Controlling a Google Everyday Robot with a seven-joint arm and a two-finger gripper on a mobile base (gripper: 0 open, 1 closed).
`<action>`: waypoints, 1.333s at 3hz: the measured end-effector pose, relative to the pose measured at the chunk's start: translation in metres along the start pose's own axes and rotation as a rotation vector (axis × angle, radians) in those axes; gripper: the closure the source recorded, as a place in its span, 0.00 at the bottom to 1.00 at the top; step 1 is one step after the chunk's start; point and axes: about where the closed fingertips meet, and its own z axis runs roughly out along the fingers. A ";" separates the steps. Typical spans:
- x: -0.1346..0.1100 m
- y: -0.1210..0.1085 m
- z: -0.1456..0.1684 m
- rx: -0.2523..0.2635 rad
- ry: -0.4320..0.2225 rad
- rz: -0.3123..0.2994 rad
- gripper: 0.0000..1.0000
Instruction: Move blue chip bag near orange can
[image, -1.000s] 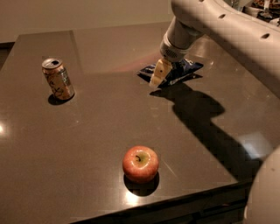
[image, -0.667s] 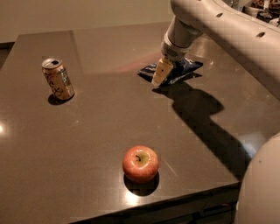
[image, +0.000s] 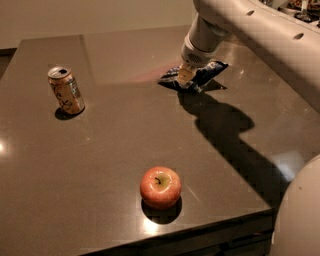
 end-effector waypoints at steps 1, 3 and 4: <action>-0.025 0.016 -0.015 -0.016 -0.067 -0.069 0.96; -0.085 0.058 -0.052 -0.061 -0.258 -0.230 1.00; -0.112 0.083 -0.062 -0.100 -0.350 -0.325 1.00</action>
Offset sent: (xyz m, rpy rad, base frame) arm -0.0330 0.0698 0.0539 0.0941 -0.0888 0.2276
